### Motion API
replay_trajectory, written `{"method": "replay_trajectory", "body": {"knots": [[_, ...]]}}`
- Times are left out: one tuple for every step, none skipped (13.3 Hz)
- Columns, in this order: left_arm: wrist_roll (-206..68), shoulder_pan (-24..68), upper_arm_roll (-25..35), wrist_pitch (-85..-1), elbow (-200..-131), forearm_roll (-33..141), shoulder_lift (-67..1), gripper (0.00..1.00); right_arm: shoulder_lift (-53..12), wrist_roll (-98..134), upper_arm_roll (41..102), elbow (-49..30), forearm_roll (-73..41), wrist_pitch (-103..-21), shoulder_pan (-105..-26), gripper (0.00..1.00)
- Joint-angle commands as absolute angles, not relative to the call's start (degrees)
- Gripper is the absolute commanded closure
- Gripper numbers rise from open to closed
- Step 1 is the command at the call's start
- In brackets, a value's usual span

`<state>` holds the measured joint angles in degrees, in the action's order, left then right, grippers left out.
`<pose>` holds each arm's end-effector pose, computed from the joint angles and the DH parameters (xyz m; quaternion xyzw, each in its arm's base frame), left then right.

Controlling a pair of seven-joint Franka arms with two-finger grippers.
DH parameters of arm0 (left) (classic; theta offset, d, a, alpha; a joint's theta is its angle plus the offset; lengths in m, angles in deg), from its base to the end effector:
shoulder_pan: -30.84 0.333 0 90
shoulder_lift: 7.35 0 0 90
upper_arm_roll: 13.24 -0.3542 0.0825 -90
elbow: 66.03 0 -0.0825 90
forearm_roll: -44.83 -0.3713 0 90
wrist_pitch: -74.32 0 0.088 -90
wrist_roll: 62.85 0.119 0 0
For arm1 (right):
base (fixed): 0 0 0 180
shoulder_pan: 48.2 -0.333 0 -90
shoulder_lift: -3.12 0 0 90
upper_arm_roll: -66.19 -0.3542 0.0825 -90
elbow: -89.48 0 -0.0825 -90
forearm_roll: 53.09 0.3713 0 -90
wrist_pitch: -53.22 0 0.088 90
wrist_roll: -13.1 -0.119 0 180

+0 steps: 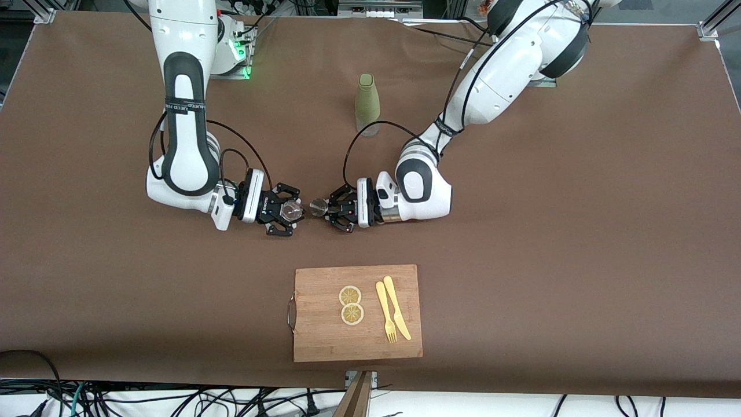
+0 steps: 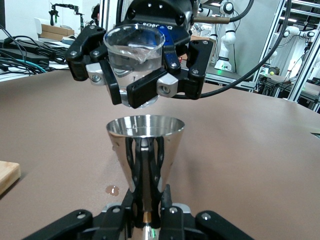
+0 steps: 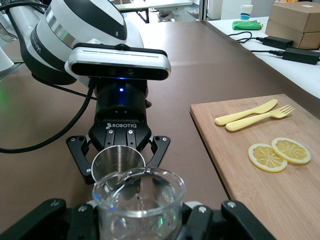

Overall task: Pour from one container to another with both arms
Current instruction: 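Tilt the glass cup with the right gripper, pouring liquid into the jigger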

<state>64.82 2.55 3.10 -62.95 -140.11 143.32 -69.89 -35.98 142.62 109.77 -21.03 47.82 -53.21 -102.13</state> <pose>0.5855 -0.5107 0.1286 0.6230 -0.4984 0.3886 0.4608 0.5900 0.2438 0.2460 -0.6494 -0.5749 -0.3564 0.3475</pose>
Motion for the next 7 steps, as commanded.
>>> {"method": "replay_trajectory", "body": {"knots": [[65.21, 1.83, 2.93, -63.85, -138.10, 144.94, -70.72, 1.00, -33.80, 143.44, 110.40, -22.84, 46.84, -53.21, -103.04, 0.83], [65.21, 1.83, 2.93, -63.85, -138.19, 144.94, -70.72, 1.00, -33.80, 143.44, 110.40, -22.76, 46.84, -53.30, -103.04, 0.83], [65.21, 1.83, 2.84, -63.85, -138.19, 144.94, -70.72, 1.00, -33.80, 143.44, 110.40, -22.75, 46.58, -53.65, -103.22, 0.83], [65.12, 1.83, 2.93, -63.85, -138.10, 144.94, -70.72, 1.00, -33.80, 143.09, 110.40, -22.58, 46.05, -54.18, -103.30, 0.83], [65.21, 1.83, 2.84, -63.85, -138.10, 144.94, -70.72, 1.00, -33.80, 143.00, 110.40, -22.23, 45.96, -54.79, -103.91, 0.83], [65.21, 1.83, 2.84, -63.85, -138.10, 144.94, -70.72, 1.00, -33.88, 143.00, 110.40, -22.14, 45.96, -55.06, -104.09, 0.83], [65.21, 1.83, 2.84, -63.85, -138.19, 144.94, -70.72, 1.00, -33.88, 142.91, 110.48, -22.05, 45.96, -55.49, -104.36, 0.83]]}}
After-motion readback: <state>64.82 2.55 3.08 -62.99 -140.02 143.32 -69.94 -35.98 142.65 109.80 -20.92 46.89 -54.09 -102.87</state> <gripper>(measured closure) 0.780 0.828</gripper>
